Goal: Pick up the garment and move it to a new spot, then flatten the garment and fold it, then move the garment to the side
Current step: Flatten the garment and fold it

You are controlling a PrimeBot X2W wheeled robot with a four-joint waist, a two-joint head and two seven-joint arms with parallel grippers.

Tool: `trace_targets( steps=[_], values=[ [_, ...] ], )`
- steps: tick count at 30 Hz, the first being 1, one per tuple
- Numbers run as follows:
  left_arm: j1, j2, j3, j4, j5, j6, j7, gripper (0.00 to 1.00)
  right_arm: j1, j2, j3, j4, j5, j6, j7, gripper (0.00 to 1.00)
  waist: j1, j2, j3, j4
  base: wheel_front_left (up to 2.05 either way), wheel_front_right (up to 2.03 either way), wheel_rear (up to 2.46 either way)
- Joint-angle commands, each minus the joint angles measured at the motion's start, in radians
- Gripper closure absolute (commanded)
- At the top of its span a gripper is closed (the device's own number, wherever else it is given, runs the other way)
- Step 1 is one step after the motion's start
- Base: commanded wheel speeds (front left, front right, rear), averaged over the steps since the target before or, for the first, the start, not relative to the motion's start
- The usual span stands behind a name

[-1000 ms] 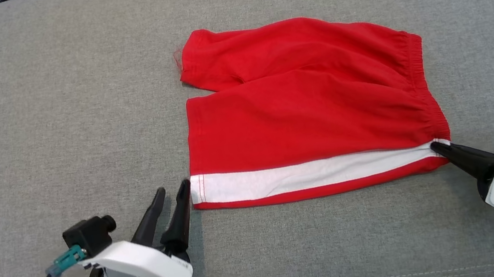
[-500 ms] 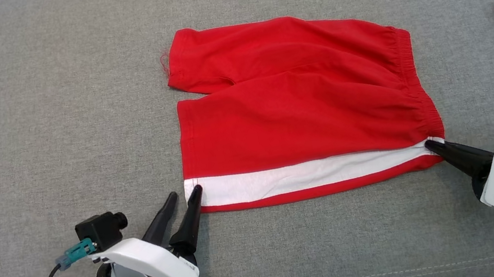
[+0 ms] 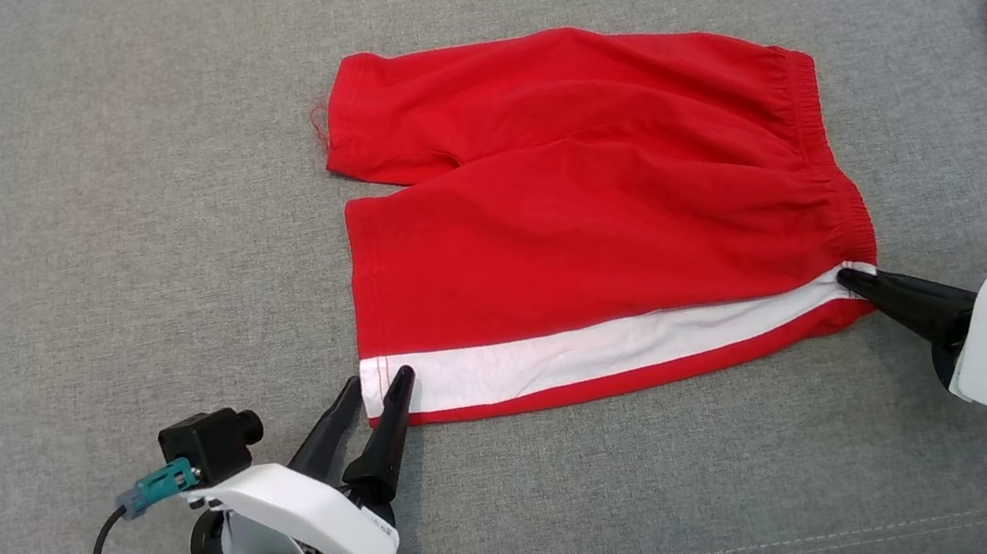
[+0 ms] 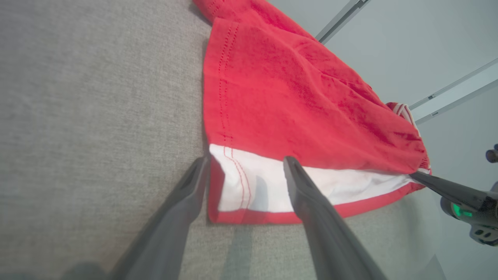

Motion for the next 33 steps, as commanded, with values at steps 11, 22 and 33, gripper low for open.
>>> trace_targets(
  steps=[11, 22, 33],
  values=[
    [-0.078, 0.070, -0.063, -0.040, -0.064, 0.000, -0.010, 1.00, -0.021, -0.018, 0.031, -0.011, 0.019, -0.003, -0.027, 1.00, 0.0000, 0.0000, 0.011, -0.012, 0.00, 0.00, 0.00],
    [-0.216, 0.241, -0.136, -0.221, -0.124, 0.000, -0.002, 1.00, -0.075, -0.024, 0.000, -0.080, 0.081, -0.003, -0.062, 1.00, 0.0000, 0.0000, -0.018, -0.001, 0.00, 0.00, 0.00],
    [-0.443, 0.413, -0.055, -0.442, -0.279, 0.000, 0.098, 1.00, -0.218, -0.018, -0.110, -0.186, 0.236, -0.003, -0.002, 1.00, 0.0000, 0.0000, -0.078, 0.008, 0.00, 0.00, 0.00]
  ],
)
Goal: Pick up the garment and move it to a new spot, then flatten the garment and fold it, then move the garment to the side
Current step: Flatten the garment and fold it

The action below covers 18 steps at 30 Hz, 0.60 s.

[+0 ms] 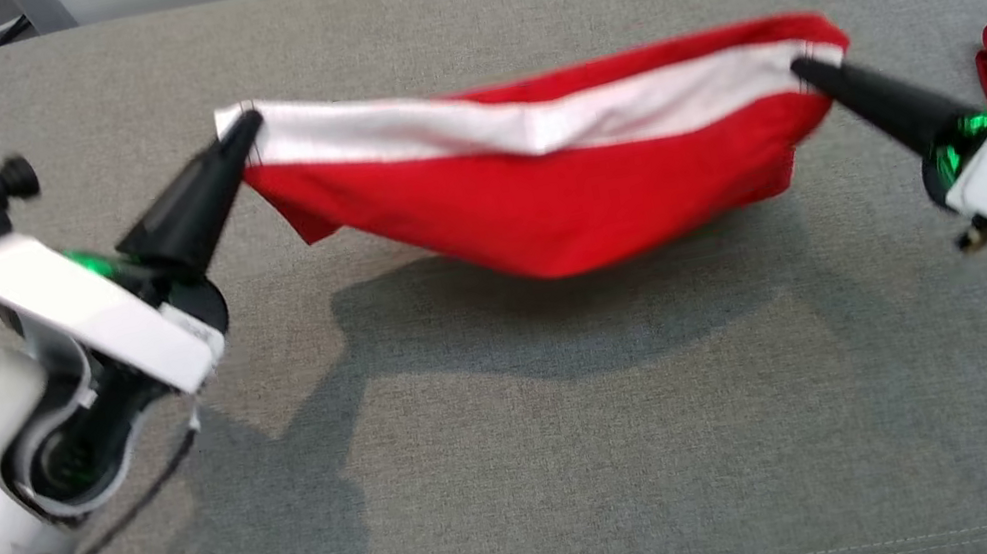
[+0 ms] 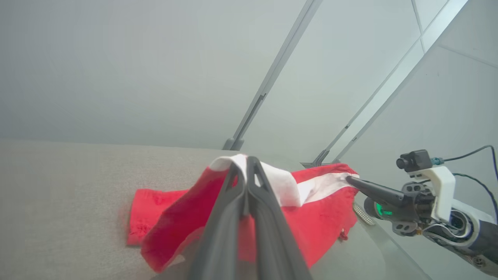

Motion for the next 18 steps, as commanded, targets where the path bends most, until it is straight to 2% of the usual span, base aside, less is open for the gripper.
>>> trace_targets(
  steps=[1, 3, 6, 9, 12, 15, 18],
  values=[
    [-0.085, 0.046, 0.071, -0.017, -0.037, 0.000, 0.021, 1.00, -0.041, 0.005, -0.034, -0.024, 0.028, -0.002, 0.009, 1.00, 0.0000, -0.0001, -0.010, -0.002, 0.00, 0.00, 0.00],
    [-0.107, 0.048, 0.082, -0.007, -0.042, 0.000, 0.030, 1.00, -0.066, 0.022, -0.048, -0.018, 0.035, -0.002, 0.006, 1.00, 0.0000, -0.0001, -0.014, -0.003, 0.00, 0.00, 0.00],
    [-0.181, 0.039, 0.109, 0.056, -0.026, 0.000, 0.027, 1.00, -0.147, 0.082, -0.072, 0.025, 0.017, -0.002, -0.016, 1.00, 0.0000, -0.0001, -0.029, -0.006, 0.00, 0.00, 0.00],
    [-0.242, 0.006, 0.148, 0.115, -0.020, 0.000, -0.015, 1.00, -0.227, 0.143, -0.091, 0.080, -0.019, -0.002, -0.063, 1.00, 0.0000, -0.0001, -0.041, -0.007, 0.00, 0.00, 0.00],
    [-0.254, -0.019, 0.158, 0.146, -0.023, 0.000, -0.037, 1.00, -0.269, 0.177, -0.092, 0.128, -0.043, -0.002, -0.084, 1.00, 0.0000, -0.0001, -0.050, -0.006, 0.00, 0.00, 0.00],
    [-0.186, -0.022, 0.118, 0.145, -0.042, 0.000, -0.004, 1.00, -0.226, 0.173, -0.045, 0.142, -0.021, -0.002, -0.009, 1.00, 0.0000, -0.0001, -0.063, -0.004, 0.00, 0.00, 0.00],
    [-0.056, 0.000, 0.058, 0.125, -0.108, 0.000, 0.084, 1.00, -0.124, 0.124, 0.025, 0.133, 0.033, -0.002, 0.131, 1.00, 0.0000, -0.0001, -0.082, -0.007, 0.00, 0.00, 0.00]
  ],
)
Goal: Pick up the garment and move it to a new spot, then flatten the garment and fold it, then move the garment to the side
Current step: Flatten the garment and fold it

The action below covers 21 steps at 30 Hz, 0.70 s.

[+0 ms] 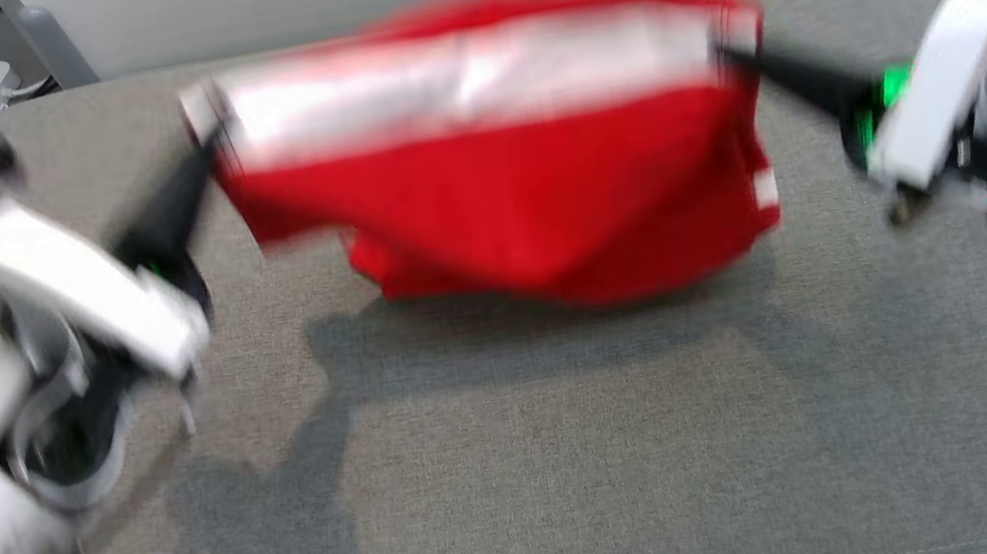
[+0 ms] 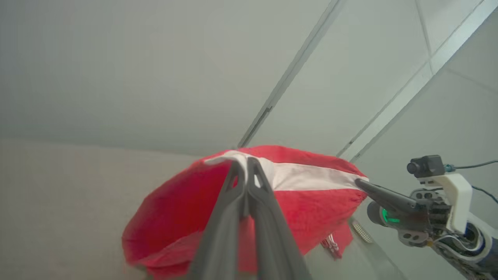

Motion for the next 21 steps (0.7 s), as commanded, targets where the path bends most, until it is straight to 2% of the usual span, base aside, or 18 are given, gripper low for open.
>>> trace_targets(
  steps=[1, 6, 11, 13, 16, 19, 21],
  values=[
    [0.028, 0.062, 0.015, -0.023, -0.024, 0.000, 0.038, 1.00, 0.068, -0.035, 0.015, -0.022, 0.031, 0.002, 0.046, 1.00, 0.0000, 0.0000, -0.010, -0.002, 0.00, 0.00, 0.00],
    [0.196, 0.166, -0.031, -0.118, -0.148, 0.000, 0.218, 1.00, 0.217, -0.158, 0.108, -0.064, 0.130, 0.002, 0.267, 1.00, 0.0000, 0.0000, -0.038, -0.008, 0.00, 0.00, 0.00],
    [0.283, 0.304, -0.062, -0.247, -0.290, 0.000, 0.480, 1.00, 0.278, -0.305, 0.181, -0.141, 0.231, 0.002, 0.437, 1.00, 0.0000, 0.0000, -0.062, -0.008, 0.00, 0.00, 0.00],
    [0.290, 0.365, -0.069, -0.283, -0.319, 0.000, 0.553, 1.00, 0.278, -0.363, 0.196, -0.186, 0.266, 0.002, 0.466, 1.00, 0.0000, 0.0000, -0.055, -0.009, 0.00, 0.00, 0.00],
    [0.288, 0.423, -0.079, -0.337, -0.354, 0.027, 0.631, 1.00, 0.257, -0.424, 0.207, -0.265, 0.304, 0.002, 0.460, 1.00, 0.0000, 0.0000, -0.026, -0.014, 0.00, 0.00, 0.00],
    [0.260, 0.436, -0.075, -0.371, -0.358, 0.066, 0.664, 1.00, 0.212, -0.441, 0.220, -0.311, 0.312, 0.002, 0.414, 1.00, 0.0000, 0.0000, 0.029, -0.019, 0.00, 0.00, 0.00],
    [0.227, 0.420, -0.073, -0.378, -0.361, 0.098, 0.694, 1.00, 0.165, -0.428, 0.242, -0.304, 0.308, 0.002, 0.398, 1.00, 0.0000, 0.0000, 0.083, -0.020, 0.00, 0.00, 0.00]
  ],
)
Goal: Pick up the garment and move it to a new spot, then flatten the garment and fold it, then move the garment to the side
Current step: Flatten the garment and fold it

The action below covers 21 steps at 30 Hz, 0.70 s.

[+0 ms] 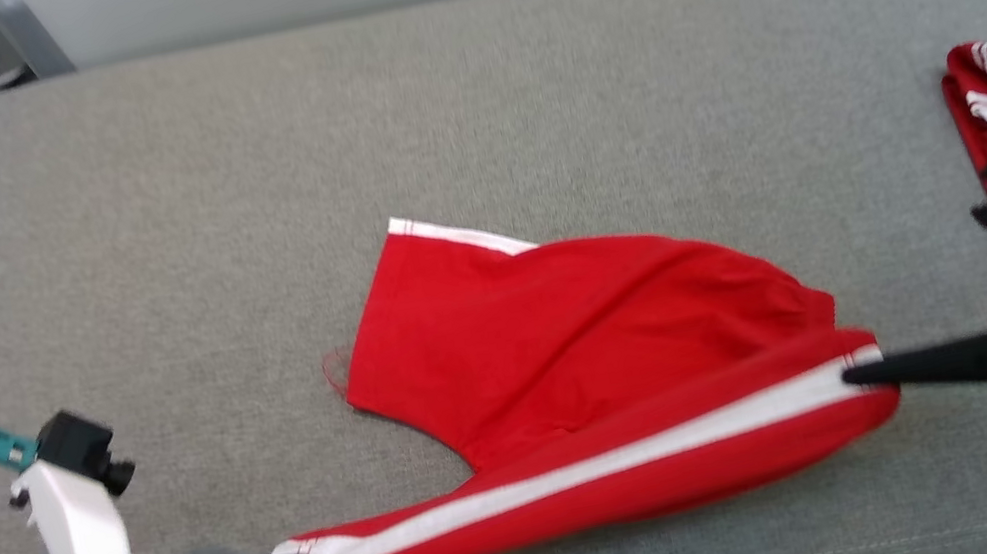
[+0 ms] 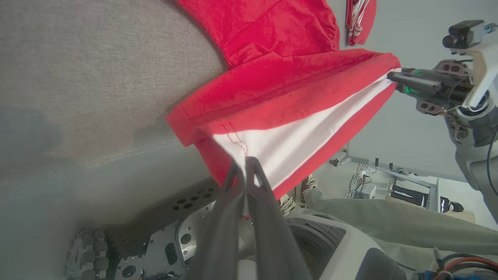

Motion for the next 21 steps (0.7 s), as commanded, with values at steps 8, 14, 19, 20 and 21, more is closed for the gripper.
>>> trace_targets(
  steps=[8, 14, 19, 20, 21],
  values=[
    [-0.488, -0.219, 0.278, 0.266, 0.363, -0.040, -0.400, 1.00, -0.482, 0.205, -0.098, 0.362, -0.123, 0.002, -0.336, 1.00, 0.0000, 0.0000, 0.333, 0.011, 0.00, 0.00, 0.00],
    [-0.732, -0.352, 0.373, 0.441, 0.541, -0.087, -0.674, 1.00, -0.776, 0.356, -0.173, 0.606, -0.186, 0.002, -0.528, 1.00, 0.0000, 0.0000, 0.377, 0.010, 0.00, 0.00, 0.00],
    [-0.788, -0.388, 0.363, 0.474, 0.549, -0.091, -0.716, 1.00, -0.832, 0.403, -0.152, 0.692, -0.156, 0.002, -0.452, 1.00, 0.0000, 0.0000, 0.397, -0.007, 0.00, 0.00, 0.00],
    [-0.781, -0.390, 0.361, 0.474, 0.539, -0.091, -0.723, 1.00, -0.830, 0.403, -0.152, 0.705, -0.148, 0.002, -0.445, 1.00, 0.0000, 0.0000, 0.408, -0.009, 0.00, 0.00, 0.00],
    [-0.772, -0.389, 0.353, 0.473, 0.538, -0.091, -0.728, 1.00, -0.821, 0.402, -0.148, 0.715, -0.141, 0.002, -0.433, 1.00, 0.0000, 0.0000, 0.420, -0.011, 0.00, 0.00, 0.00]
  ],
)
